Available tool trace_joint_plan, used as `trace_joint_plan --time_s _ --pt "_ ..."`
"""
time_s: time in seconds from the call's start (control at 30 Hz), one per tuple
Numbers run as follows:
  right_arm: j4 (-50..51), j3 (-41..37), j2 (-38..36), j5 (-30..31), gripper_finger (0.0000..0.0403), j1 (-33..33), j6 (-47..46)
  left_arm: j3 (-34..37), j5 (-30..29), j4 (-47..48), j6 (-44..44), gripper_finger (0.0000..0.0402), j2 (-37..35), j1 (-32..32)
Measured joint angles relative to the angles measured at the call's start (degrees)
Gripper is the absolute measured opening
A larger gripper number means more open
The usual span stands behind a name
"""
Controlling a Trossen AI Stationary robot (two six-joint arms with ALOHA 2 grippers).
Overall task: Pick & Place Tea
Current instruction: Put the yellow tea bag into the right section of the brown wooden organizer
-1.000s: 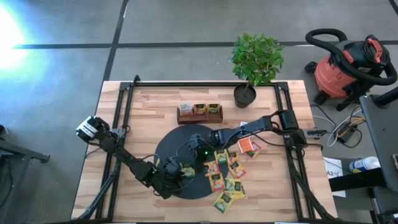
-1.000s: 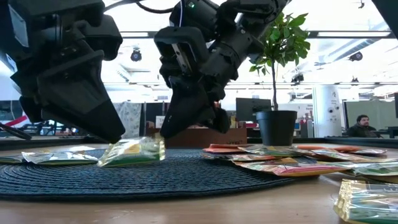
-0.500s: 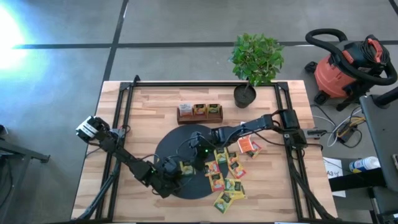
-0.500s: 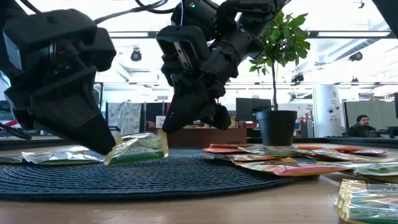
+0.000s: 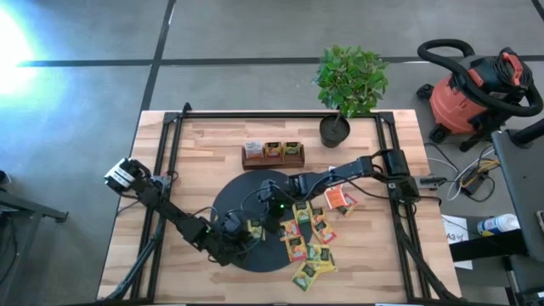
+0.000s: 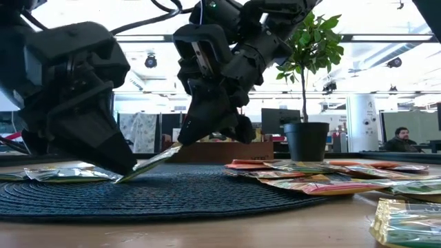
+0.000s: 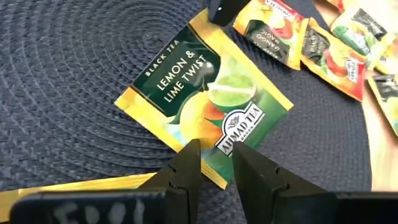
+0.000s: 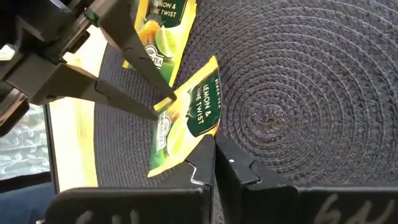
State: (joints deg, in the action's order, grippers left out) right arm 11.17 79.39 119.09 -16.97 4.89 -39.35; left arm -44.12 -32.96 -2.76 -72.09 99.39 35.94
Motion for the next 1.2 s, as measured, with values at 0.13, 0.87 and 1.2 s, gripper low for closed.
trace_joint_plan --time_s 0.13,0.87,1.2 --pt "-0.2 1.3 0.0 0.0 0.0008 -0.1 -0.1 1.1 -0.2 -0.4 0.0 0.009 0.0 0.0" --pt "0.4 -1.8 0.0 0.5 0.0153 -3.2 -7.1 4.2 -1.5 -4.8 0.3 0.009 0.0 -1.1" --pt "-3.3 -3.9 0.0 0.5 0.0176 -3.2 -7.2 4.2 -1.8 -5.9 1.5 0.009 0.0 -1.9"
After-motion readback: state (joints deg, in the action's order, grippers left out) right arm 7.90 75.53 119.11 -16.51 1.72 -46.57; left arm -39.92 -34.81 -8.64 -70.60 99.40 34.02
